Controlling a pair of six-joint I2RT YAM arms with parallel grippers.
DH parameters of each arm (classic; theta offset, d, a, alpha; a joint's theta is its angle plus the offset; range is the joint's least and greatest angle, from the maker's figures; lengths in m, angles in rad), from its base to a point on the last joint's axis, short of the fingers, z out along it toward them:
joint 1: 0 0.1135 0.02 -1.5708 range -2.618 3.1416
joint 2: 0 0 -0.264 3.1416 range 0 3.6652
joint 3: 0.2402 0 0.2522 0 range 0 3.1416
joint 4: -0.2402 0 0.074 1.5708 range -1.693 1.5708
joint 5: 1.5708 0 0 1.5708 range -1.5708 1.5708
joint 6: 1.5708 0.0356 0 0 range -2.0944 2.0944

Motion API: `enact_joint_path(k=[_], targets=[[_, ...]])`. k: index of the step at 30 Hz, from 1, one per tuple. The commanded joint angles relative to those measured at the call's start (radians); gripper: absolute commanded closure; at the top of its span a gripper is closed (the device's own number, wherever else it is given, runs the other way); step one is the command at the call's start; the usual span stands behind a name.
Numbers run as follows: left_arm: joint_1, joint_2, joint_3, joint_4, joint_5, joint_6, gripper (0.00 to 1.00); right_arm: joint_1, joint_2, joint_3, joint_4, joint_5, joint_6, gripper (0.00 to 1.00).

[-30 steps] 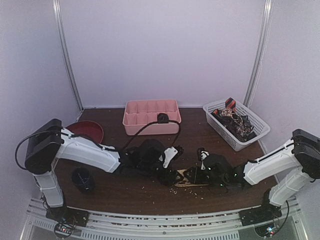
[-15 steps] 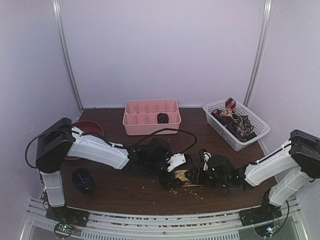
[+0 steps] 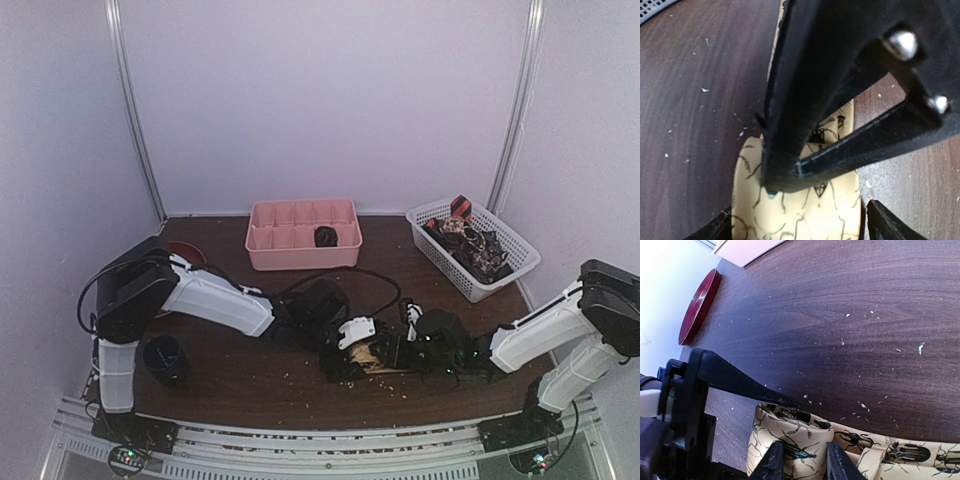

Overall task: Roll the ties
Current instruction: Roll the tie at the center of the board.

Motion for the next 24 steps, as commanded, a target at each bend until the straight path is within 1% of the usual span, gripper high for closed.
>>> enact_joint_path(k=[1, 8, 10, 12, 13, 14, 15, 16, 22, 23, 24], targets=[[0.003, 0.031, 0.046, -0.025, 0.057, 0.049, 0.23, -0.004, -0.005, -0.017, -0.003, -0.008, 0.005, 0.69], [0.003, 0.025, 0.038, -0.026, 0.074, 0.062, 0.55, -0.005, -0.006, -0.031, 0.01, -0.016, 0.014, 0.69], [0.003, 0.023, 0.034, -0.028, 0.068, 0.067, 0.59, -0.005, -0.009, -0.037, 0.016, -0.022, 0.016, 0.7], [0.003, 0.019, 0.027, -0.031, 0.057, 0.073, 0.7, -0.005, -0.01, -0.041, 0.018, -0.028, 0.018, 0.7], [0.003, 0.016, 0.023, -0.032, 0.05, 0.076, 0.73, -0.005, -0.009, -0.044, 0.02, -0.033, 0.019, 0.7], [0.003, 0.01, 0.018, -0.031, 0.039, 0.077, 0.72, -0.006, -0.007, -0.044, 0.023, -0.039, 0.02, 0.7], [0.003, 0.005, 0.012, -0.031, 0.027, 0.08, 0.67, -0.005, -0.003, -0.043, 0.026, -0.045, 0.022, 0.71], [0.003, -0.001, 0.006, -0.037, 0.017, 0.082, 0.66, -0.005, 0.001, -0.04, 0.031, -0.053, 0.026, 0.7], [0.015, -0.055, -0.068, -0.053, -0.06, 0.074, 0.64, -0.004, 0.07, -0.023, 0.131, -0.129, 0.068, 0.71], [0.017, -0.069, -0.088, -0.048, -0.066, 0.065, 0.62, -0.004, 0.082, -0.02, 0.148, -0.141, 0.076, 0.71], [0.019, -0.084, -0.114, -0.044, -0.077, 0.045, 0.56, -0.003, 0.094, -0.016, 0.163, -0.152, 0.082, 0.72]])
